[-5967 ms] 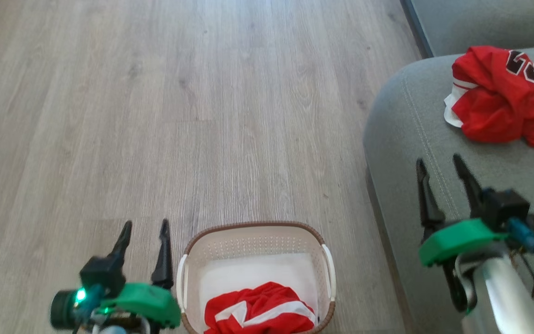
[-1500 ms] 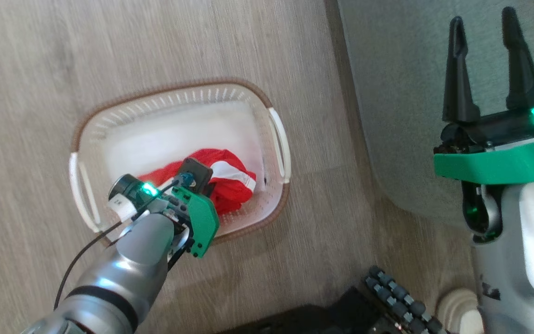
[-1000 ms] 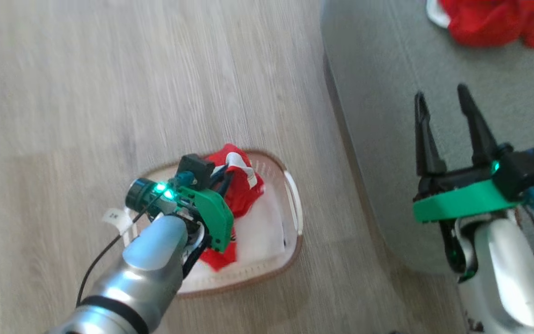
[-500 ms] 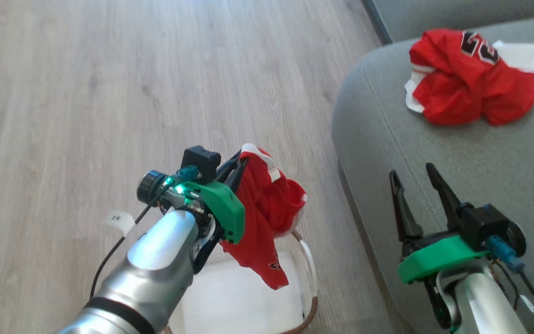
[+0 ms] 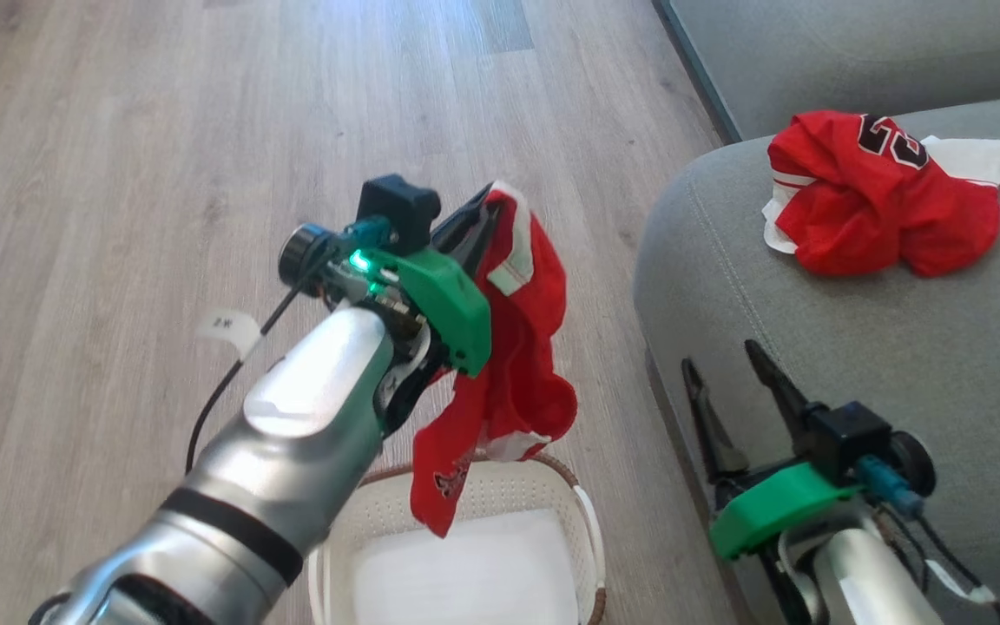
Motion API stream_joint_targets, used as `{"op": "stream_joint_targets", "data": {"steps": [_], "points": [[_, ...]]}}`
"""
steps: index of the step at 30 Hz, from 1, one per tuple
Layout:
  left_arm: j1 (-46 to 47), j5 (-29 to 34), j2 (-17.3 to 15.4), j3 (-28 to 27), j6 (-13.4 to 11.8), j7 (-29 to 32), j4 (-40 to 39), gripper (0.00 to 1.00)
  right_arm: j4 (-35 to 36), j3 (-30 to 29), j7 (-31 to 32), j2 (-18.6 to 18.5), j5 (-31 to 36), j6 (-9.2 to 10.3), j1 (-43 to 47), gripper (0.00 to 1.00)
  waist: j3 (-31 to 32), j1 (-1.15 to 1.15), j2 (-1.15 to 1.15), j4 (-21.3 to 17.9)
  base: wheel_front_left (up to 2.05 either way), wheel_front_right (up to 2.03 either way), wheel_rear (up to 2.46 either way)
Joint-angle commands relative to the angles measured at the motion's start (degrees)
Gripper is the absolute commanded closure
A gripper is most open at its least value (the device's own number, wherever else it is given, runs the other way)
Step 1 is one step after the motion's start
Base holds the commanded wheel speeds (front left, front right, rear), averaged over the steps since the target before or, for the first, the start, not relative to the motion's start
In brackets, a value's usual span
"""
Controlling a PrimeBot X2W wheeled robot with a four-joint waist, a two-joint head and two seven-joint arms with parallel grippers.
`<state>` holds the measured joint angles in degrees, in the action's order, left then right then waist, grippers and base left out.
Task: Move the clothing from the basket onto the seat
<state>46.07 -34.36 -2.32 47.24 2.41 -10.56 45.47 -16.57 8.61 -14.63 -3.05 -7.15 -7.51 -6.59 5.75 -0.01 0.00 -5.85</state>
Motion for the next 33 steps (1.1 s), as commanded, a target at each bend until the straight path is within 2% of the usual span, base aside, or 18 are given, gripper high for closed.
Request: {"op": "stream_joint_targets", "data": {"steps": [1, 9, 15, 21, 26, 28, 29, 30, 33], "points": [[5.7, -0.8, -0.7, -2.0, -0.9, 0.6, -3.1, 1.0, 0.5, 2.9, -0.4, 0.2, -0.2, 0.02, -4.1, 0.0, 0.4, 0.01, 0.0, 0.2, 0.0, 0.0, 0.0], [7.5, -2.1, -0.6, -0.9, -2.0, 1.8, -6.0, 1.0, -3.7, 8.1, -0.4, 0.2, -1.2, 0.02, -8.7, 0.0, 1.1, 0.01, 0.0, 0.6, 0.0, 0.0, 0.0], [7.4, -4.1, -0.6, 2.0, -2.9, 2.9, -9.8, 1.0, -10.1, 12.3, -0.4, 0.2, -1.9, 0.02, -14.2, 0.0, 1.6, 0.01, 0.0, 1.7, 0.0, 0.0, 0.0], [7.3, -6.1, -0.6, 5.1, -3.9, 3.3, -13.6, 1.0, -17.4, 14.9, -0.4, 0.2, 0.2, 0.02, -19.9, 0.0, 1.9, 0.01, 0.0, 3.6, 0.0, 0.0, 0.0], [7.1, -7.3, -0.6, 7.0, -4.7, 3.2, -15.3, 1.0, -21.4, 17.0, -0.4, 0.2, -1.9, 0.02, -22.6, 0.0, 2.2, 0.01, 0.0, 5.2, 0.0, 0.0, 0.0], [6.8, -7.7, -0.6, 7.3, -5.1, 3.1, -15.3, 1.0, -22.0, 18.1, -0.4, 0.2, -3.1, 0.02, -23.2, 0.56, 2.3, 0.01, 0.0, 5.7, 0.0, 0.0, 0.0], [6.6, -7.7, -0.6, 7.4, -5.4, 3.0, -15.1, 1.0, -22.2, 18.4, -0.4, 0.2, -3.7, 0.02, -23.4, 0.75, 2.3, 0.01, 0.0, 5.9, 0.0, 0.0, 0.0], [6.4, -7.9, -0.6, 7.3, -5.6, 2.9, -14.8, 1.0, -22.4, 18.7, -0.4, 0.2, -4.2, 0.02, -23.6, 1.0, 2.4, 0.01, 0.0, 6.0, 0.0, 0.0, 0.0], [5.6, -8.2, -0.8, 7.1, -5.9, 2.5, -13.8, 1.0, -22.5, 18.9, -0.4, 0.2, -5.1, 0.02, -23.8, 1.0, 2.4, 0.01, 0.0, 6.2, 0.0, 0.0, 0.0]]}}
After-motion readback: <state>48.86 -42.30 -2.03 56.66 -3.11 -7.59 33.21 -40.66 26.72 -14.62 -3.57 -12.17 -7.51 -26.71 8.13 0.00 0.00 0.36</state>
